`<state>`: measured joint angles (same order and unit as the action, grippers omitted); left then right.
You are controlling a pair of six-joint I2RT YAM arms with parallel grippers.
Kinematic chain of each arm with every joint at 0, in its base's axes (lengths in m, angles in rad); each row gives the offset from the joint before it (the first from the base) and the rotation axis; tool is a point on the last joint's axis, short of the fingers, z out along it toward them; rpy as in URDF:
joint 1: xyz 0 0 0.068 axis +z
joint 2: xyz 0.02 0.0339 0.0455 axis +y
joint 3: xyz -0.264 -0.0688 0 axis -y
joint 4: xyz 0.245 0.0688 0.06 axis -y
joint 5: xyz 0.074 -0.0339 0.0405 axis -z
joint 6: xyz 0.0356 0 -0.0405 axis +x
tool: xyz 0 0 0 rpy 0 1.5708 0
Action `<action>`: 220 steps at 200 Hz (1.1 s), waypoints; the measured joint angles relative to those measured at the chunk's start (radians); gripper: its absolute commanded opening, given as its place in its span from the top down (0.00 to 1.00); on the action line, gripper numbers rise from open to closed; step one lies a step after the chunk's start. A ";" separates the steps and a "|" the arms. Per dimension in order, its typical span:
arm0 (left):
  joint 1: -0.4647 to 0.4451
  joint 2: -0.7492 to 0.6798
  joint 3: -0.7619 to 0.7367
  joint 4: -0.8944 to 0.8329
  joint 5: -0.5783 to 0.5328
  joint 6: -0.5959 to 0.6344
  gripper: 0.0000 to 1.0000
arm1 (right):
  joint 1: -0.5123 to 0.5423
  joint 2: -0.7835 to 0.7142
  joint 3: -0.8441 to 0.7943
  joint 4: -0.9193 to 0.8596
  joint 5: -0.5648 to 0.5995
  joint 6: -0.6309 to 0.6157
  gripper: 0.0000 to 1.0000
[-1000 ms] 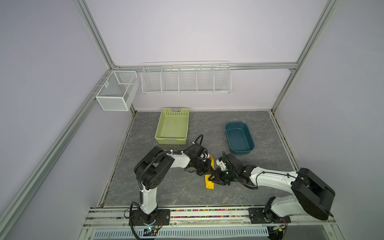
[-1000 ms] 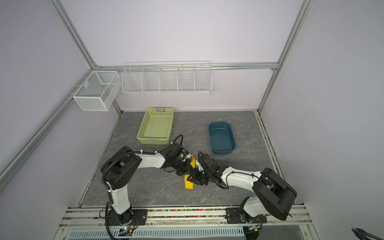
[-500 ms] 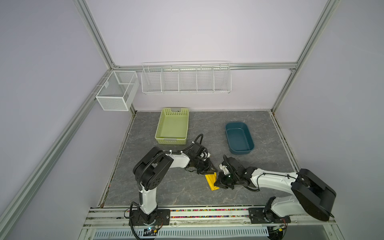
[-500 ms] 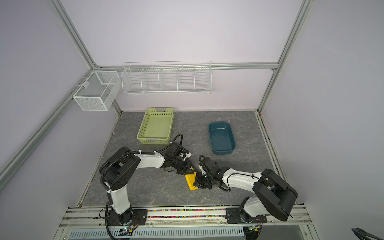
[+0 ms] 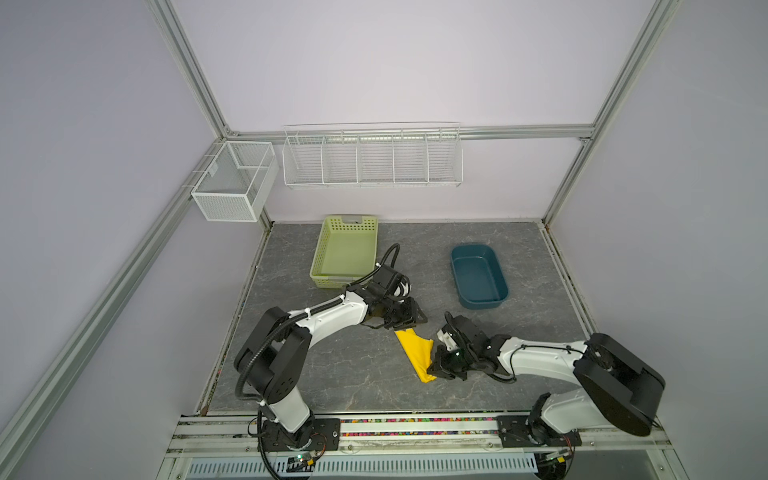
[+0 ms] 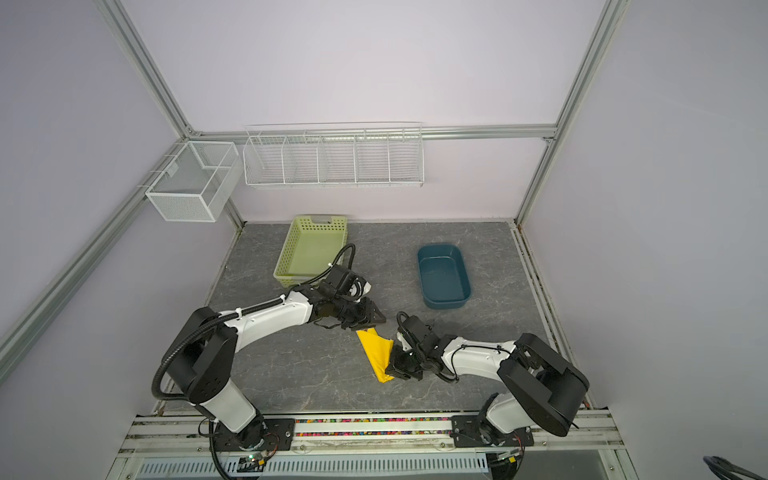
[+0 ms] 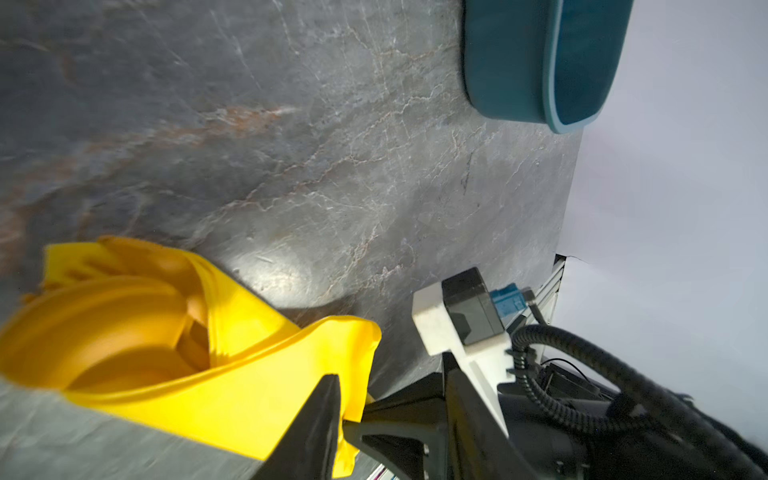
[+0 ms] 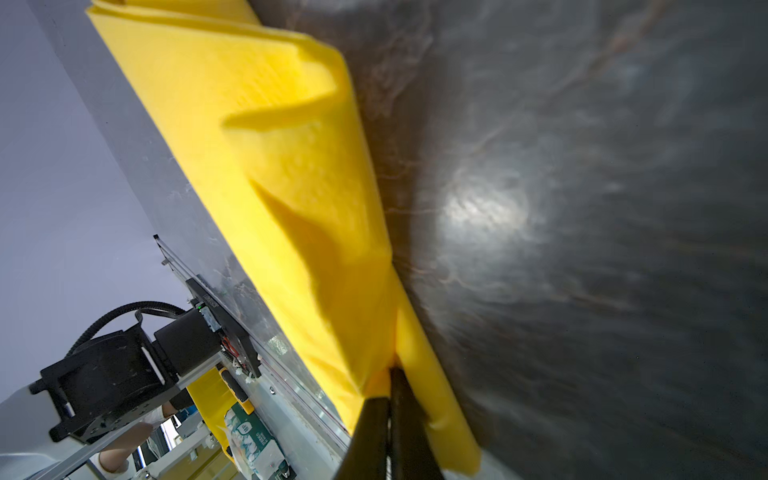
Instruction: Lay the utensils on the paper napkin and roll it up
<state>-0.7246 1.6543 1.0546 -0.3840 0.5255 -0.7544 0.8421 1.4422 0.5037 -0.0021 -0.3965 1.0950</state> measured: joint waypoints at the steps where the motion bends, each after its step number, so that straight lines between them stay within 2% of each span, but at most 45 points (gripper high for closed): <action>1: 0.000 -0.002 0.000 -0.003 -0.002 0.000 0.56 | 0.000 0.000 0.000 0.000 0.000 0.000 0.94; 34: 0.000 -0.099 -0.098 -0.033 -0.077 -0.028 0.55 | 0.000 0.009 -0.001 0.020 -0.005 0.009 0.94; 72: 0.000 -0.133 -0.275 0.058 -0.061 -0.125 0.55 | 0.000 0.042 -0.019 0.128 -0.023 0.063 0.94; 98: -0.003 -0.118 -0.340 0.127 -0.045 -0.177 0.57 | 0.007 0.075 -0.026 0.214 -0.030 0.098 0.94; 138: -0.015 -0.106 -0.346 0.213 -0.030 -0.212 0.57 | 0.017 0.102 -0.029 0.279 -0.034 0.121 0.94; 175: -0.018 -0.117 -0.323 0.221 -0.031 -0.218 0.57 | 0.017 0.102 -0.034 0.289 -0.034 0.129 0.94; 203: -0.024 -0.114 -0.287 0.235 -0.026 -0.224 0.71 | 0.017 0.102 -0.034 0.289 -0.033 0.129 0.94; 220: -0.031 -0.083 -0.278 0.263 -0.014 -0.222 0.74 | 0.017 0.102 -0.033 0.288 -0.032 0.129 0.94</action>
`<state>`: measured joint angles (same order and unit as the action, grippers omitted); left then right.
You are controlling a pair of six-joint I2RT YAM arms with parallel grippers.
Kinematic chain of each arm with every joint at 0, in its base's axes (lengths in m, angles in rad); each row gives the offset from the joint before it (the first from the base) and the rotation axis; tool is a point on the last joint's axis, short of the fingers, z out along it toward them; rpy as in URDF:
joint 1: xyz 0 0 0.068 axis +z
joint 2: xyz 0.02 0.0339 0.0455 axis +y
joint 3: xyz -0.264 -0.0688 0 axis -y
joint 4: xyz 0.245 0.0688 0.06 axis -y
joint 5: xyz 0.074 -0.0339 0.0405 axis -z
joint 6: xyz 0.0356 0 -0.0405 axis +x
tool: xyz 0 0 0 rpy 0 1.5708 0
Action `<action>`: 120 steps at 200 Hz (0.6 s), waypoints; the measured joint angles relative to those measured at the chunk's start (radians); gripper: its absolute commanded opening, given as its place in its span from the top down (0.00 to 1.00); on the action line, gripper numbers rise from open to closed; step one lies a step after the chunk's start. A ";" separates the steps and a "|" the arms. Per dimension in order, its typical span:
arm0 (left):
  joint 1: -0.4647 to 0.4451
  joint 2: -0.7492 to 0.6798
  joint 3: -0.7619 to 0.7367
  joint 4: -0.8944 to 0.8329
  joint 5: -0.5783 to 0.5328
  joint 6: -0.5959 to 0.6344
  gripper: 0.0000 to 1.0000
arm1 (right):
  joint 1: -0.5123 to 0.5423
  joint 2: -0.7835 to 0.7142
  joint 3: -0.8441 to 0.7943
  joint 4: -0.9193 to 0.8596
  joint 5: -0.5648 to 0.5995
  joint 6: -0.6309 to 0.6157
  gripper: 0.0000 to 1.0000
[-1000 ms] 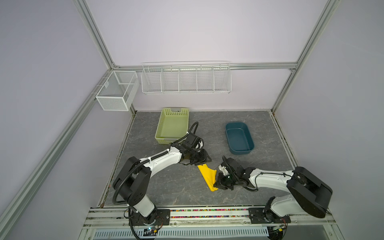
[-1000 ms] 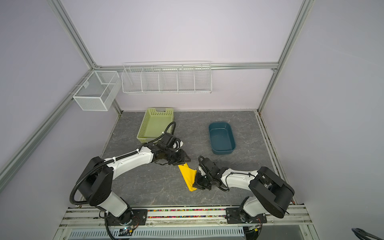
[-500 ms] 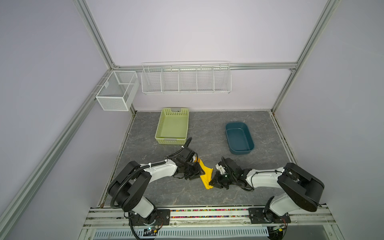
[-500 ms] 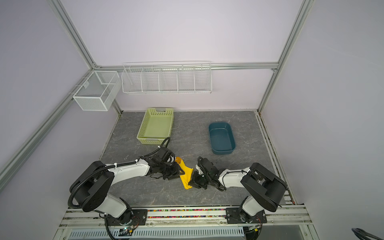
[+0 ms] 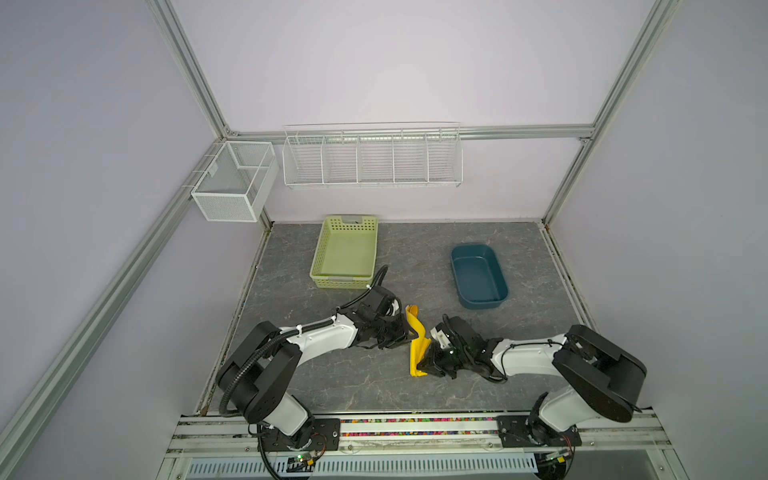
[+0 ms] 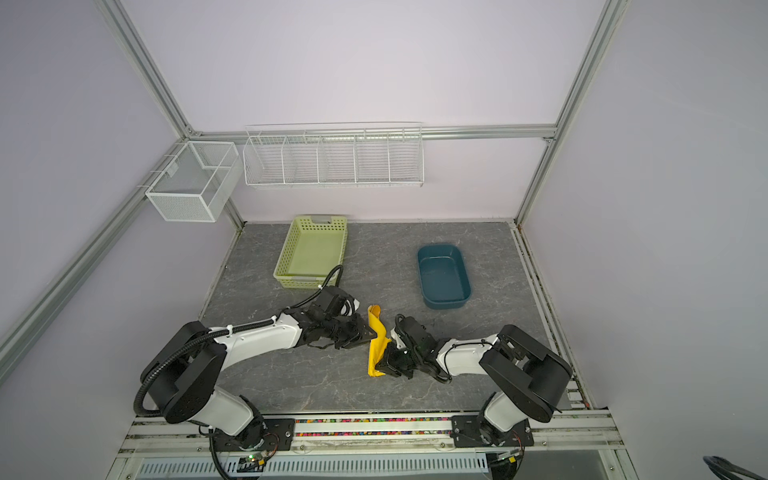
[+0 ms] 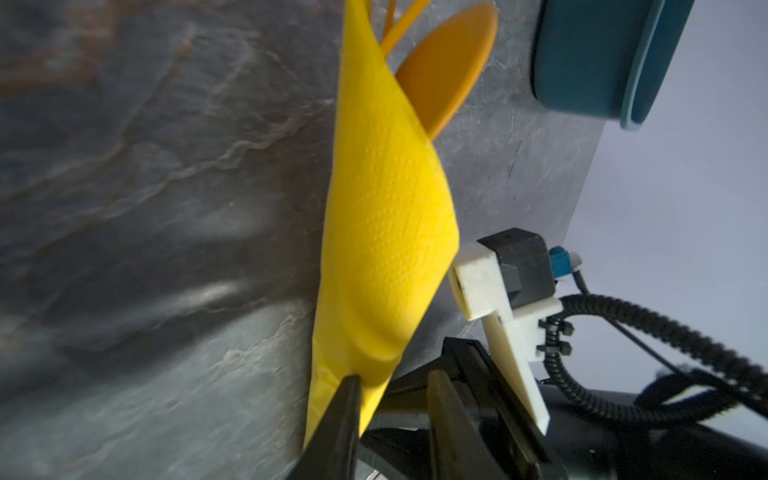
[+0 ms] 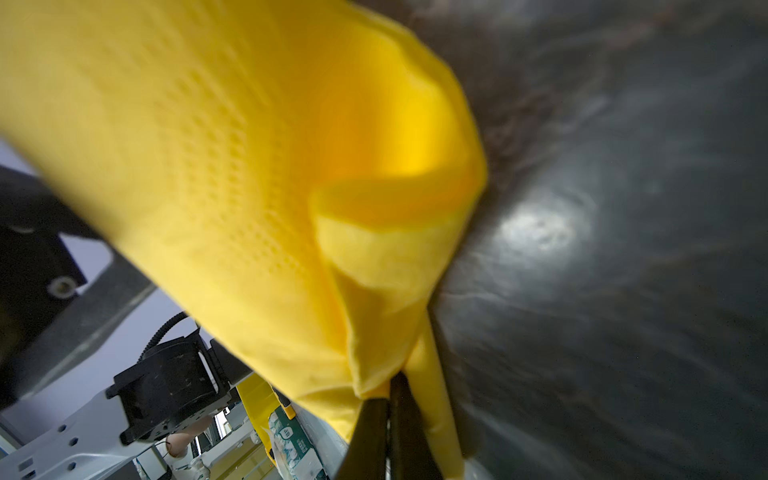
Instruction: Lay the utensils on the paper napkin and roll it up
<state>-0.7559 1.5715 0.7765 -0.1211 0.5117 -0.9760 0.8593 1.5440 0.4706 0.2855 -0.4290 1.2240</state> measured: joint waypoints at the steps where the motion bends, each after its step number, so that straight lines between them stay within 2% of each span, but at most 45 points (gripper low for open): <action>1: 0.000 0.002 0.000 0.001 0.000 -0.001 0.74 | 0.000 0.000 0.000 0.000 0.000 0.000 0.94; 27: -0.005 0.065 0.001 0.015 0.010 0.001 0.75 | 0.001 -0.003 0.013 -0.028 0.008 -0.002 0.94; 42: -0.005 0.075 0.016 -0.018 0.003 0.016 0.66 | 0.002 -0.008 0.022 -0.055 0.015 -0.005 0.94; 61: -0.005 0.068 0.064 -0.103 -0.043 0.053 0.60 | 0.003 -0.019 0.025 -0.081 0.024 -0.005 0.94; 120: -0.003 -0.008 0.101 -0.266 -0.134 0.121 0.55 | 0.003 -0.025 0.028 -0.101 0.032 -0.005 0.94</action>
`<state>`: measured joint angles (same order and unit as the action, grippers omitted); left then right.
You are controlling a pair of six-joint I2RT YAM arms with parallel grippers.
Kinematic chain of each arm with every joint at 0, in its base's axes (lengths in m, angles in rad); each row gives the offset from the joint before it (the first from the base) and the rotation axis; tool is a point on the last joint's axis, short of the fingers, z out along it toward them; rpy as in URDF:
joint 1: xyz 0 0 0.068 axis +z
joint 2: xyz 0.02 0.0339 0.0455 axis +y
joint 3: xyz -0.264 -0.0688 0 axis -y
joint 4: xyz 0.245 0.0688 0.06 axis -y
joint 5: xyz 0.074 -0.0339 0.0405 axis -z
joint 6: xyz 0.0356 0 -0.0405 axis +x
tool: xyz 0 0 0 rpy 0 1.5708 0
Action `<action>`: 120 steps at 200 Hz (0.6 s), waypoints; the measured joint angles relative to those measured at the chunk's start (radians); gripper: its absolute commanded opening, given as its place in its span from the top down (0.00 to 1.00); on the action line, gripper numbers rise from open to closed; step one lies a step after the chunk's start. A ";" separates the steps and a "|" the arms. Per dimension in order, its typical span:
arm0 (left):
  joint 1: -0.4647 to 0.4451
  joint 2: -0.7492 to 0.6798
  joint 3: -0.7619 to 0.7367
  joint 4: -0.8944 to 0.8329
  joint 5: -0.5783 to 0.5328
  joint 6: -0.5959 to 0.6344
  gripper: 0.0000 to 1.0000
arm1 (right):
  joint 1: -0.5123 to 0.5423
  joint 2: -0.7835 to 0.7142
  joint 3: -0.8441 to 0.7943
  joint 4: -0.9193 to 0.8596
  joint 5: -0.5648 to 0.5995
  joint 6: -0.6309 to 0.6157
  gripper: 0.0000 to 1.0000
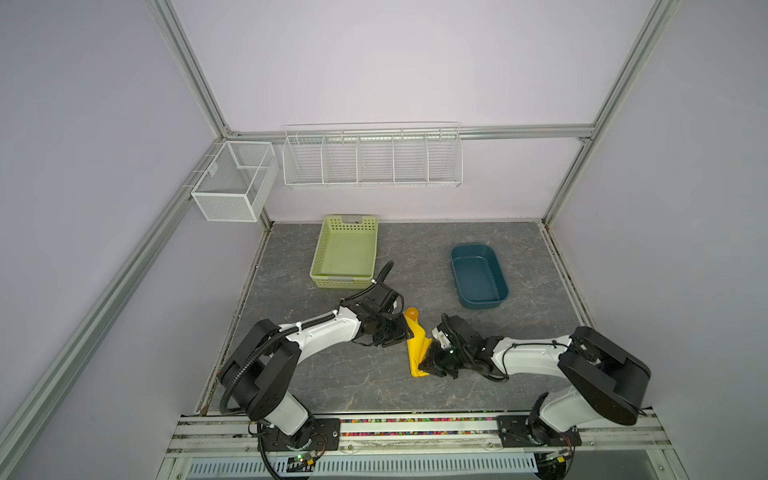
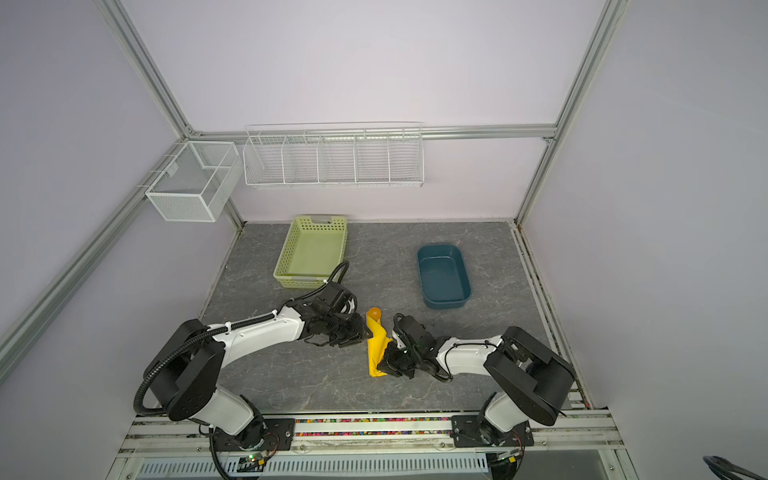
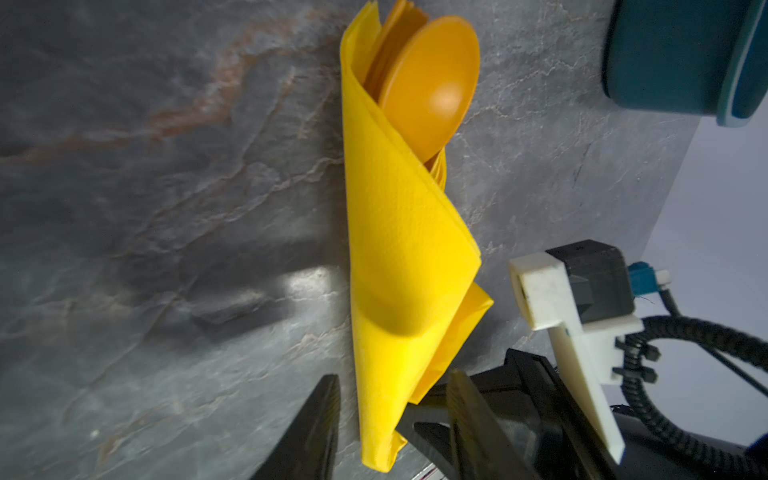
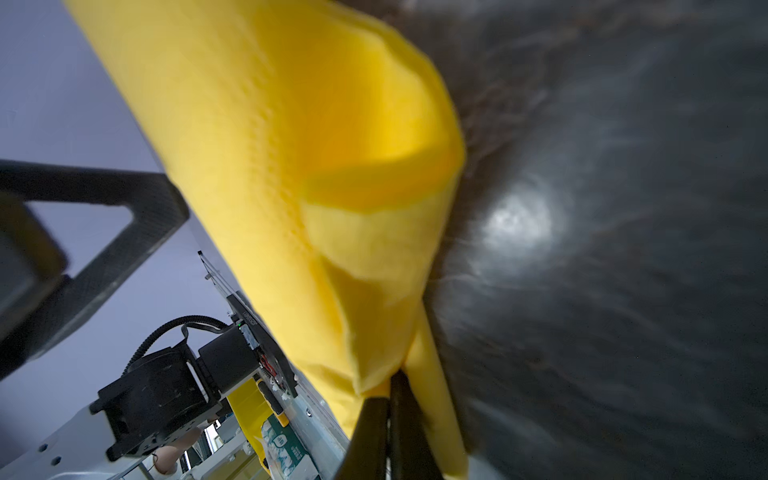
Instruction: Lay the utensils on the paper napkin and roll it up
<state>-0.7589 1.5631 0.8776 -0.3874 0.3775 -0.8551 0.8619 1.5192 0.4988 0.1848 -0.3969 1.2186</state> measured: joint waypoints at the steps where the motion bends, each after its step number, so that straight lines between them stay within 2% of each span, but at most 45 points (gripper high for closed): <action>1: 0.000 0.000 0.000 0.000 0.000 0.000 0.55 | 0.000 0.000 0.000 0.000 0.000 0.000 0.94; 47: -0.012 0.007 -0.051 0.057 0.024 -0.017 0.53 | 0.000 0.000 0.001 -0.001 0.000 0.000 0.94; 120: -0.014 0.102 -0.067 0.173 0.108 -0.027 0.55 | 0.000 0.001 0.001 0.000 0.000 0.000 0.94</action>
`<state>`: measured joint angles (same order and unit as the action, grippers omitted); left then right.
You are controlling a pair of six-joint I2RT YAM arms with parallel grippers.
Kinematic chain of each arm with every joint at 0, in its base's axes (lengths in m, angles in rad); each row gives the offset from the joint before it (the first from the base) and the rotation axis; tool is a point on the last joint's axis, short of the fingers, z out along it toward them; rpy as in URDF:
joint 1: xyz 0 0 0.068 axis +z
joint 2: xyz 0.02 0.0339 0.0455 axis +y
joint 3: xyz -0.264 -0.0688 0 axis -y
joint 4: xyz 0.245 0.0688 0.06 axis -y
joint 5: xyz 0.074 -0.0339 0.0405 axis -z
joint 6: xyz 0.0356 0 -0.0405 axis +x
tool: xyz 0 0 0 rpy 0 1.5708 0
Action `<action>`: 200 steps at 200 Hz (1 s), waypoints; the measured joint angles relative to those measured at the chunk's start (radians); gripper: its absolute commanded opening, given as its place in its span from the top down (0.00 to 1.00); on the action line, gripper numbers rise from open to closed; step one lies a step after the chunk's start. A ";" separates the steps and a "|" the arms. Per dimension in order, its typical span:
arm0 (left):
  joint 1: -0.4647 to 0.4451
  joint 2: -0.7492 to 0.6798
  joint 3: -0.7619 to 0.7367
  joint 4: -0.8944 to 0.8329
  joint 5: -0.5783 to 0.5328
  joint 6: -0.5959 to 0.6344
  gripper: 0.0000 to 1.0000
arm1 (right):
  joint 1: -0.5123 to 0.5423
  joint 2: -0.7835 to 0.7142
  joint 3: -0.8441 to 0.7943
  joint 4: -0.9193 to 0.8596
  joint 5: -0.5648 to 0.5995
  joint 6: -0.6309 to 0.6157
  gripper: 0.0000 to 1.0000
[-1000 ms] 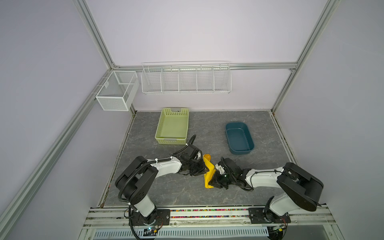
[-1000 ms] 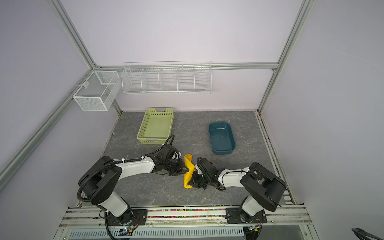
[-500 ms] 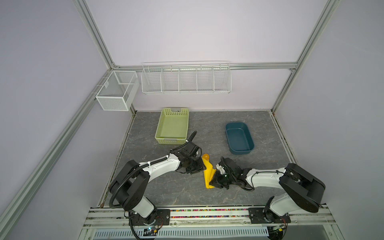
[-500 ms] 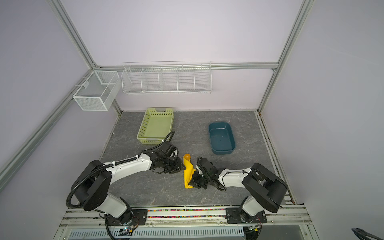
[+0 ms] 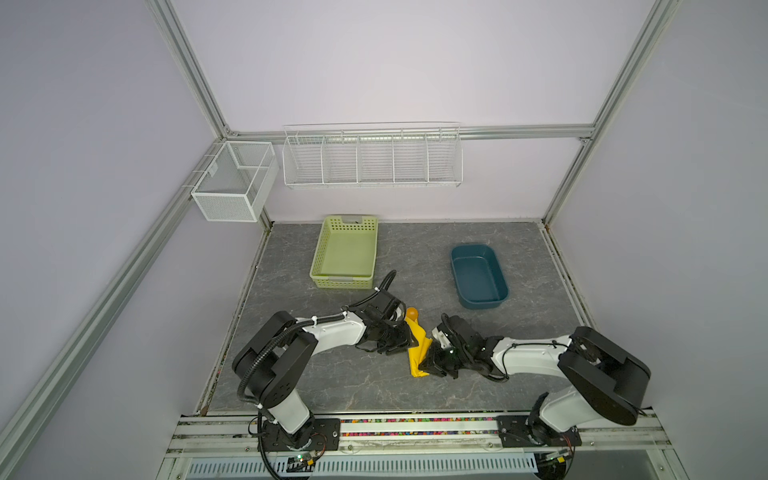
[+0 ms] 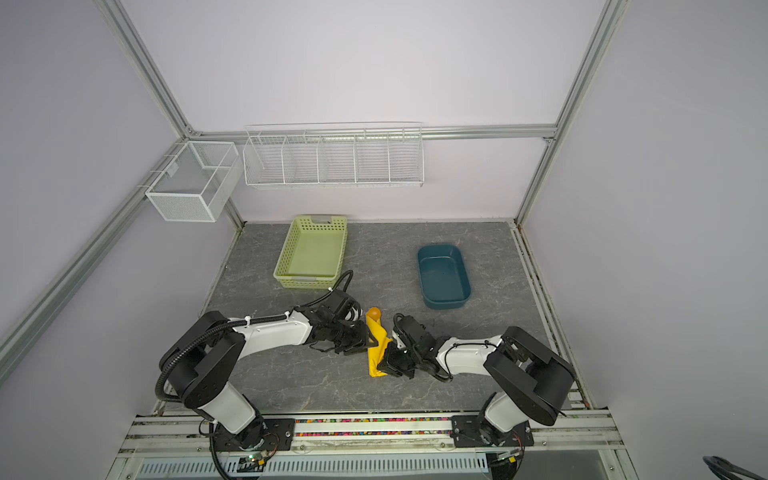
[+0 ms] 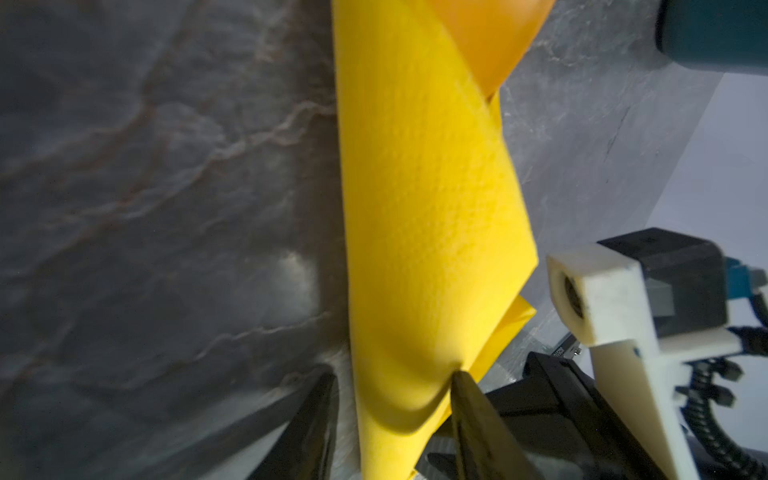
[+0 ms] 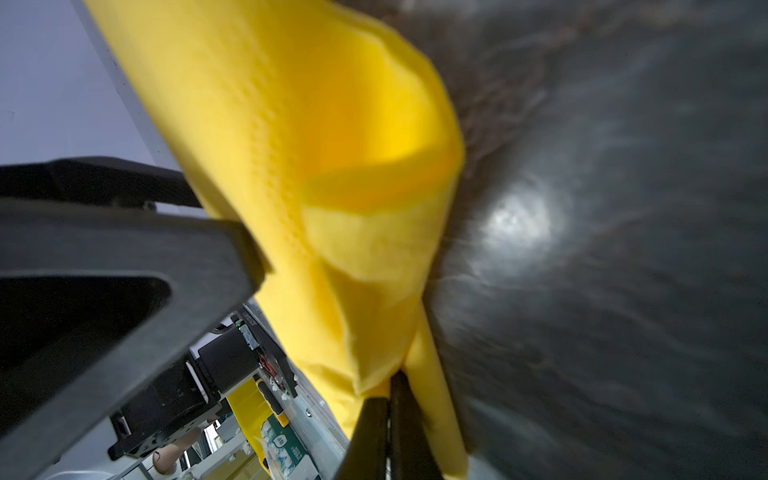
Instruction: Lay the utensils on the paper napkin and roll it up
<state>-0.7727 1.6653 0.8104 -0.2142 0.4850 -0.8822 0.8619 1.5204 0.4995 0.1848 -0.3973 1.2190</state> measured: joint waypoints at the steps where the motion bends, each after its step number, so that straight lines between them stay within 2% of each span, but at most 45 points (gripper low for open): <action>1: 0.000 0.001 0.000 0.002 0.002 0.000 0.55 | 0.000 0.000 0.000 0.000 0.000 0.000 0.94; 40: -0.001 0.037 0.031 0.006 0.020 0.012 0.57 | 0.000 0.000 0.000 0.000 0.000 0.000 0.94; 69: -0.001 0.056 0.042 0.004 0.018 0.034 0.73 | 0.000 0.000 0.000 0.000 0.000 0.000 0.93; 90: -0.001 0.066 0.048 -0.002 0.005 0.049 0.82 | 0.000 -0.010 0.000 -0.014 0.011 -0.001 0.83; 123: -0.002 0.072 0.050 -0.002 -0.009 0.065 0.86 | -0.007 -0.089 0.002 -0.113 0.050 -0.024 0.65; 158: -0.002 0.075 0.051 0.004 -0.009 0.069 0.87 | -0.034 -0.157 0.011 -0.272 0.094 -0.079 0.58; 200: -0.002 0.076 0.051 0.008 -0.008 0.068 0.86 | -0.068 -0.156 0.029 -0.305 0.064 -0.153 0.46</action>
<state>-0.7746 1.7412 0.8619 -0.2062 0.4767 -0.8139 0.7940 1.3643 0.5285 -0.1200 -0.3332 1.0657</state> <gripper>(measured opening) 0.142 0.530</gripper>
